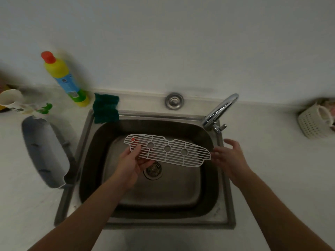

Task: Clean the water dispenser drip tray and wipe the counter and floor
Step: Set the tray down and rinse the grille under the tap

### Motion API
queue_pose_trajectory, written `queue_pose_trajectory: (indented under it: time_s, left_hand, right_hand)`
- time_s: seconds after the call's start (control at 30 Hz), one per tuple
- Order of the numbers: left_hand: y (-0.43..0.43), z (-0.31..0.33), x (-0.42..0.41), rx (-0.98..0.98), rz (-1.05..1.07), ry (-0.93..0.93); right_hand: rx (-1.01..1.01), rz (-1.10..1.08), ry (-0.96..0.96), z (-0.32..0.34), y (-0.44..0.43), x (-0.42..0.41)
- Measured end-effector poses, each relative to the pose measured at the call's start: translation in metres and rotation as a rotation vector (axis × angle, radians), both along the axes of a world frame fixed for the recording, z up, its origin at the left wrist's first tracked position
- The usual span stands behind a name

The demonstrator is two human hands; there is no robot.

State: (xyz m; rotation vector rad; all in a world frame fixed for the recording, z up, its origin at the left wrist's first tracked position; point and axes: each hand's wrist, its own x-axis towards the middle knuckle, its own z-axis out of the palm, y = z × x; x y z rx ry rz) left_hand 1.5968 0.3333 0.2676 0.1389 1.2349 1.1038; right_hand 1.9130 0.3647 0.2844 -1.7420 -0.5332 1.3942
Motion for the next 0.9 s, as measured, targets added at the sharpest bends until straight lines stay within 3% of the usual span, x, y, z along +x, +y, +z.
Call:
queue_pose_trajectory:
  time_s: [0.1, 0.33, 0.4, 0.53, 0.73, 0.8, 0.9]
  left_hand:
    - [0.007, -0.003, 0.002, 0.014, 0.015, 0.019]
    - [0.017, -0.01, 0.009, 0.009, 0.026, 0.054]
    - [0.02, -0.012, 0.012, 0.006, 0.028, 0.069]
    - [0.025, -0.013, 0.017, 0.005, 0.03, 0.088]
    - [0.03, -0.013, 0.027, 0.047, 0.006, 0.084]
    - [0.027, -0.012, 0.029, 0.082, -0.03, 0.086]
    - [0.021, -0.009, 0.03, 0.149, -0.11, 0.147]
  right_hand:
    - [0.087, 0.198, -0.364, -0.008, 0.042, 0.018]
    - [0.122, 0.367, -0.765, -0.033, 0.077, 0.03]
    - [0.159, 0.41, -0.8, -0.042, 0.067, 0.026]
    - [0.173, 0.471, -0.715, -0.042, 0.053, 0.015]
    - [0.101, 0.339, -0.561, -0.031, 0.017, 0.003]
    - [-0.057, 0.355, -0.375, -0.03, 0.005, -0.005]
    - [-0.298, 0.189, -0.002, -0.021, -0.005, -0.009]
